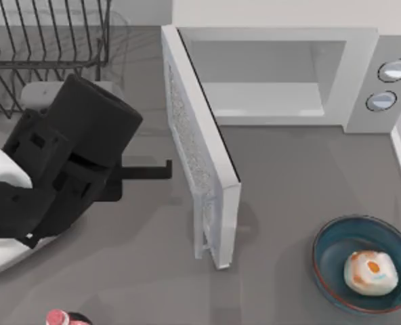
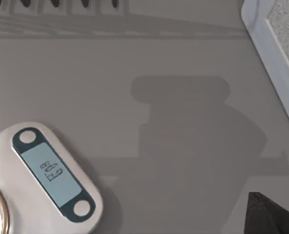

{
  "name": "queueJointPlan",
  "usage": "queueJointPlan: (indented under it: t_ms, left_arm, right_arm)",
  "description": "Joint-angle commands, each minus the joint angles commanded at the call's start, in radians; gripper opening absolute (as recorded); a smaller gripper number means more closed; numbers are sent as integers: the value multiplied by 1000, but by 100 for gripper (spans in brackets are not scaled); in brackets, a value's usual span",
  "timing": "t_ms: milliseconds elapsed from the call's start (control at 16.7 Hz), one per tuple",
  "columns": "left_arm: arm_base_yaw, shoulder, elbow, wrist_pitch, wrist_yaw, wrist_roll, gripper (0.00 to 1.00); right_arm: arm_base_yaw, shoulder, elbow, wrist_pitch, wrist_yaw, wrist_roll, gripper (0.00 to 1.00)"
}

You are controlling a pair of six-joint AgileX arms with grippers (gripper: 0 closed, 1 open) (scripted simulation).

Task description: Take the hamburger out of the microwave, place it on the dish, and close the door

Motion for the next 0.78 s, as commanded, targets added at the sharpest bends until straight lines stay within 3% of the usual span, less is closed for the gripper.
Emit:
queueJointPlan:
  t_ms: [240,600,780]
  left_arm:
    - [-1,29,-53,71,0,0,0]
    - [0,127,-245,389,3,3,0]
    - [1,158,-308,467,5,5,0]
  right_arm:
    - [0,0,0,0,0,0,100]
    - [0,0,0,0,0,0,100]
    - [0,0,0,0,0,0,100]
